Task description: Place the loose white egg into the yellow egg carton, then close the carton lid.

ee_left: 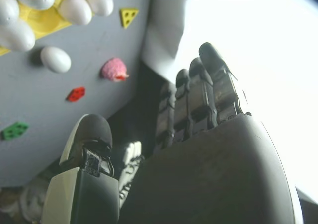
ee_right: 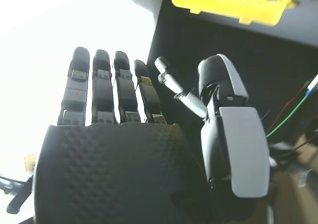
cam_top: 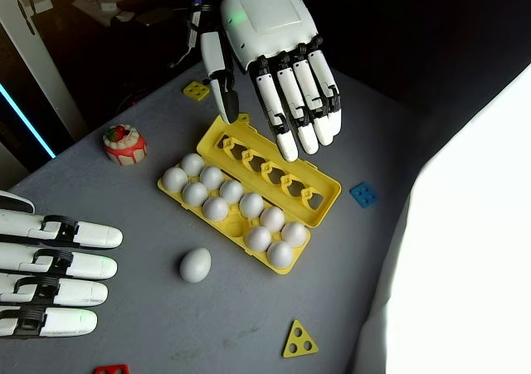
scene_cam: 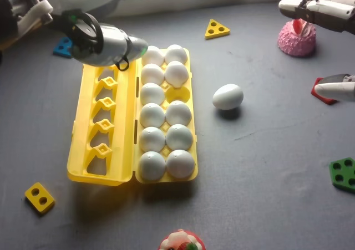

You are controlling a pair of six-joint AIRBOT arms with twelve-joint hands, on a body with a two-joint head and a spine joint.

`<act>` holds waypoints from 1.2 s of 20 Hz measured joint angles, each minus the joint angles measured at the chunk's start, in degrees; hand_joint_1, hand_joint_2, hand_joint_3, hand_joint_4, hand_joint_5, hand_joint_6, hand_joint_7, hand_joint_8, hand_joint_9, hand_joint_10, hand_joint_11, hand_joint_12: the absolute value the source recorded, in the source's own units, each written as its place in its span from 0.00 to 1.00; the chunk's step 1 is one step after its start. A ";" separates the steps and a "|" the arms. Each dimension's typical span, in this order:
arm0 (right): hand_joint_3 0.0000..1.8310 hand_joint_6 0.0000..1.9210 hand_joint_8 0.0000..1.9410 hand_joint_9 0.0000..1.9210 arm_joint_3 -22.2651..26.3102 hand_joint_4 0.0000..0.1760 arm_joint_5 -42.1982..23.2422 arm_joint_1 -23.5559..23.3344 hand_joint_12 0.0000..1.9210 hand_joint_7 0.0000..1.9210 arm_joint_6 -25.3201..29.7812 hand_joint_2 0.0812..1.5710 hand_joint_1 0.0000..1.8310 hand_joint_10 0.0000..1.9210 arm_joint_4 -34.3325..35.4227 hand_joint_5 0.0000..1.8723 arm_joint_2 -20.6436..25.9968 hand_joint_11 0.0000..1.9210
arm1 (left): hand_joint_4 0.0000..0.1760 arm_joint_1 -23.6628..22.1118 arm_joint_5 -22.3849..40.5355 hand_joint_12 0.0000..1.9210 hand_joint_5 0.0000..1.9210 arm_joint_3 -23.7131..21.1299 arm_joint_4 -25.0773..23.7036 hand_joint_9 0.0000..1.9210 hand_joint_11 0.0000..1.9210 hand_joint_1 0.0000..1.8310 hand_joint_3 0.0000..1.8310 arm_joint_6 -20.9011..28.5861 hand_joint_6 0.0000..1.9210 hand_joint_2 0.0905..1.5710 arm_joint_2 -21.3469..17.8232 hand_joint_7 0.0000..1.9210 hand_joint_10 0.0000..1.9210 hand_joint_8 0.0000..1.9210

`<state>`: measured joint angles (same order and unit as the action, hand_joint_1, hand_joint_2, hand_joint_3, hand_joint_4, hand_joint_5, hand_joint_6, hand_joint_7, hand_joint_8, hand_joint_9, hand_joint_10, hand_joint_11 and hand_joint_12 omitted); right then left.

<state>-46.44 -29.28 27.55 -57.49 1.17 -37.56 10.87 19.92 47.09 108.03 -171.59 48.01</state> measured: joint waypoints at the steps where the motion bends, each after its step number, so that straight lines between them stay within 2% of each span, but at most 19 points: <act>1: 0.00 0.00 0.00 0.00 -0.02 0.00 -2.27 0.83 0.01 0.01 -0.98 0.69 0.43 0.02 2.10 0.00 -0.33 0.00 | 0.12 0.15 0.28 0.31 0.07 -0.15 0.07 0.08 0.00 0.21 0.00 0.00 0.00 0.84 0.13 0.08 0.00 0.00; 2: 0.00 0.00 0.00 0.00 -0.02 0.01 -4.00 0.74 0.00 0.01 -1.14 0.68 0.49 0.00 4.11 0.00 -0.42 0.00 | 0.15 0.15 1.11 0.28 0.06 -0.22 0.22 0.06 0.00 0.21 0.00 -0.02 0.00 0.84 0.68 0.06 0.00 0.00; 3: 0.00 0.00 0.00 0.00 -0.26 0.02 -4.33 0.15 0.00 0.01 -1.14 0.68 0.51 0.00 5.73 0.00 -0.81 0.00 | 0.15 0.13 1.60 0.28 0.06 -0.52 0.28 0.05 0.00 0.21 0.00 -0.02 0.00 0.84 0.83 0.06 0.00 0.00; 4: 0.00 0.00 0.00 0.00 -0.63 0.04 -3.98 -0.37 0.00 0.00 -1.22 0.68 0.55 0.00 7.34 0.00 -1.42 0.00 | 0.14 0.11 1.60 0.32 0.08 -0.87 0.44 0.08 0.00 0.22 0.00 0.00 0.01 0.83 0.83 0.08 0.01 0.01; 5: 0.00 0.00 0.00 0.00 -1.22 0.13 -2.21 -1.11 0.00 0.00 -1.22 0.69 0.55 0.00 10.01 0.00 -2.40 0.00 | 0.15 0.11 1.49 0.33 0.08 -1.18 0.81 0.08 0.00 0.21 0.00 0.00 0.01 0.84 1.07 0.08 0.01 0.01; 6: 0.00 0.00 0.00 0.00 -1.88 0.13 -0.15 -1.36 0.00 0.00 -1.25 0.69 0.56 0.00 11.52 0.00 -3.56 0.00 | 0.18 0.11 1.40 0.31 0.08 -1.36 0.87 0.08 0.00 0.21 0.00 0.00 0.00 0.84 1.11 0.08 0.00 0.00; 8: 0.00 0.00 0.00 0.00 -3.52 0.13 5.66 -2.19 0.00 0.00 -1.29 0.69 0.60 0.00 13.75 0.00 -6.43 0.00 | 0.14 0.00 1.75 0.34 0.08 -1.33 0.87 0.09 0.00 0.22 0.00 0.00 0.00 0.83 1.11 0.09 0.01 0.00; 10: 0.00 0.01 0.00 0.00 -5.09 0.10 10.23 -3.08 0.00 0.00 -1.27 0.70 0.61 0.00 15.85 0.01 -9.07 0.00 | 0.14 -0.33 2.03 0.33 0.08 -1.33 0.98 0.08 0.00 0.21 0.00 0.00 0.00 0.84 1.11 0.08 0.00 0.00; 11: 0.00 0.01 0.00 0.00 -5.95 0.12 12.17 -3.89 0.00 0.00 -1.29 0.69 0.62 0.00 16.52 0.02 -10.29 0.00 | 0.11 -0.66 2.23 0.34 0.08 -1.33 0.94 0.08 0.00 0.23 0.00 -0.02 0.00 0.84 1.11 0.08 0.00 0.00; 13: 0.00 0.01 0.00 0.00 -8.44 0.15 15.41 -5.90 0.00 0.00 -1.29 0.69 0.62 0.00 21.49 0.03 -13.16 0.00 | 0.10 -1.11 2.78 0.34 0.08 -1.33 0.87 0.08 0.00 0.23 0.00 0.00 0.00 0.84 1.11 0.09 0.00 0.00; 14: 0.00 0.01 0.00 0.00 -9.38 0.06 15.74 -5.97 0.00 0.00 -1.62 0.69 0.64 0.00 23.15 0.03 -14.23 0.00 | 0.15 -1.20 2.97 0.31 0.07 -1.33 0.87 0.07 0.00 0.21 0.00 0.00 0.00 0.85 1.16 0.07 0.00 0.00; 15: 0.00 0.01 0.00 0.00 -10.25 0.09 16.15 -6.08 0.00 0.00 -3.48 0.70 0.61 0.00 26.23 0.03 -15.54 0.00 | 0.17 -1.31 3.10 0.28 0.07 -1.33 0.85 0.07 0.00 0.21 0.00 -0.02 0.00 0.85 1.18 0.07 0.00 0.00; 16: 0.00 0.01 0.00 0.00 -11.26 0.05 16.90 -6.08 0.00 0.00 -4.37 0.72 0.60 0.00 27.67 0.03 -17.16 0.00 | 0.17 -1.31 3.37 0.33 0.08 -1.33 0.83 0.08 0.00 0.21 0.00 0.00 0.00 0.84 1.18 0.08 0.01 0.00; 19: 0.00 0.03 0.00 0.00 -12.66 0.06 16.20 -6.08 0.00 0.00 -10.78 0.70 0.62 0.00 34.73 0.08 -21.57 0.00 | 0.17 -1.31 3.04 0.38 0.08 -1.57 -1.55 0.09 0.00 0.21 0.00 0.00 0.00 0.84 1.18 0.09 0.01 0.00; 20: 0.00 0.04 0.00 0.00 -13.25 0.01 15.82 -6.08 0.00 0.00 -12.63 0.70 0.62 0.00 36.59 0.09 -22.73 0.00 | 0.17 -1.36 2.58 0.37 0.08 -1.57 -1.79 0.09 0.00 0.21 0.00 0.00 0.00 0.84 1.18 0.10 0.01 0.00; 21: 0.00 0.11 0.00 0.00 -13.88 0.03 15.72 -6.08 0.00 0.01 -15.56 0.72 0.63 0.00 39.21 0.09 -23.78 0.00 | 0.14 -1.36 2.45 0.36 0.09 -1.57 -1.75 0.09 0.00 0.20 0.00 0.00 0.01 0.84 1.18 0.09 0.00 0.00; 22: 0.00 0.23 0.00 0.00 -14.75 0.00 15.15 -6.08 0.00 0.01 -18.32 0.73 0.63 0.00 41.88 0.07 -25.03 0.00 | 0.13 -1.29 2.75 0.34 0.07 -1.55 -2.01 0.08 0.00 0.20 0.00 0.02 0.00 0.85 1.18 0.08 0.00 0.00; 23: 0.00 0.33 0.00 0.00 -15.80 0.00 14.71 -6.08 0.00 0.02 -20.63 0.73 0.63 0.00 44.63 0.04 -26.14 0.00 | 0.16 -1.01 3.15 0.36 0.07 -1.57 -3.48 0.08 0.00 0.20 0.00 0.00 0.00 0.85 1.18 0.09 0.00 0.00; 24: 0.00 0.39 0.00 0.00 -16.74 0.00 14.32 -6.05 0.00 0.02 -22.25 0.73 0.63 0.00 46.84 0.02 -26.97 0.00 | 0.17 -0.59 3.65 0.36 0.07 -1.73 -6.27 0.08 0.00 0.20 0.00 0.00 0.00 0.85 1.18 0.09 0.00 0.00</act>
<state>-63.18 -14.96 21.50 -79.75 48.01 -64.53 10.28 23.57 45.36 101.75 -171.59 49.19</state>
